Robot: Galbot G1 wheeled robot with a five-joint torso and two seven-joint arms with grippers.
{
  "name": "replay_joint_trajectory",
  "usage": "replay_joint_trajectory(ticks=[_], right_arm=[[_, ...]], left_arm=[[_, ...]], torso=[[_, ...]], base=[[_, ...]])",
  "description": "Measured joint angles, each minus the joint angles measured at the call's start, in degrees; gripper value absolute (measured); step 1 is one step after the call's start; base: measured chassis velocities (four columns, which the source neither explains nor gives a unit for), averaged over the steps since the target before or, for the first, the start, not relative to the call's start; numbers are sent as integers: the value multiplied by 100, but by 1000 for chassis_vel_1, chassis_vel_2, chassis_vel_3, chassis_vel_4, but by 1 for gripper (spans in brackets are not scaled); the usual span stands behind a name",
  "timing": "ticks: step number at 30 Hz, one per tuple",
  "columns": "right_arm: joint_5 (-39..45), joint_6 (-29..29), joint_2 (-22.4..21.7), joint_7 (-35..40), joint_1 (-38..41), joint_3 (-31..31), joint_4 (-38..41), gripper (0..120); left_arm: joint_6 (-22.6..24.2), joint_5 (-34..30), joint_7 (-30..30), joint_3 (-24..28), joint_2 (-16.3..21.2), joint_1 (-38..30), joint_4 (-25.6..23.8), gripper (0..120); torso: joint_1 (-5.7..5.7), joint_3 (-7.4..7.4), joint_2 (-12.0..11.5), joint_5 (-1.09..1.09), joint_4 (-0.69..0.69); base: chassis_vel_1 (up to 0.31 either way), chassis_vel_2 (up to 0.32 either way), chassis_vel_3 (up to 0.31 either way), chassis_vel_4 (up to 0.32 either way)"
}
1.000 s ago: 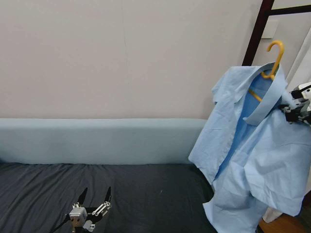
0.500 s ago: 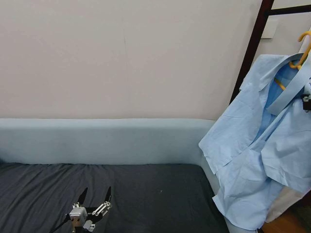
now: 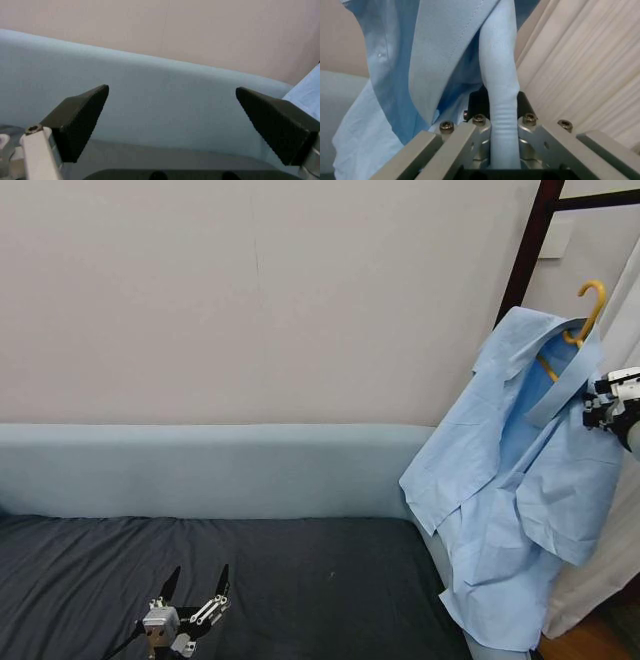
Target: Pick up the clothes from the sofa and hang them on the clothes hanger.
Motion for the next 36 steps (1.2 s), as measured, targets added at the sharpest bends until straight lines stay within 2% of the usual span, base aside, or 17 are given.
replay_joint_trajectory(ticks=[7, 12, 17, 23, 31, 36], right_arm=[[-716, -4, 400, -356, -286, 247, -301, 1], [-1652, 556, 1072, -745, -291, 311, -999, 1], [-2354, 824, 1387, -878, 104, 257, -1517, 1], [-2697, 872, 1383, -1006, 545, 89, -1792, 1], [-2945, 863, 976, -1355, 1268, -314, -1941, 1], [-2976, 835, 838, -1451, 2001, -903, -2012, 1]], left_arm=[[0, 0, 0, 0, 0, -1, 0, 100], [0, 0, 0, 0, 0, -1, 1, 100], [0, 0, 0, 0, 0, -1, 1, 100], [0, 0, 0, 0, 0, -1, 1, 100], [0, 0, 0, 0, 0, 0, 1, 100], [0, 0, 0, 0, 0, -1, 1, 100]], torso=[[0, 0, 0, 0, 1], [0, 0, 0, 3, 1], [0, 0, 0, 1, 0], [0, 0, 0, 1, 3], [0, -1, 1, -1, 0], [0, -1, 1, 1, 1]], base=[[0, 0, 0, 0], [0, 0, 0, 0], [0, 0, 0, 0], [0, 0, 0, 0], [0, 0, 0, 0], [0, 0, 0, 0]])
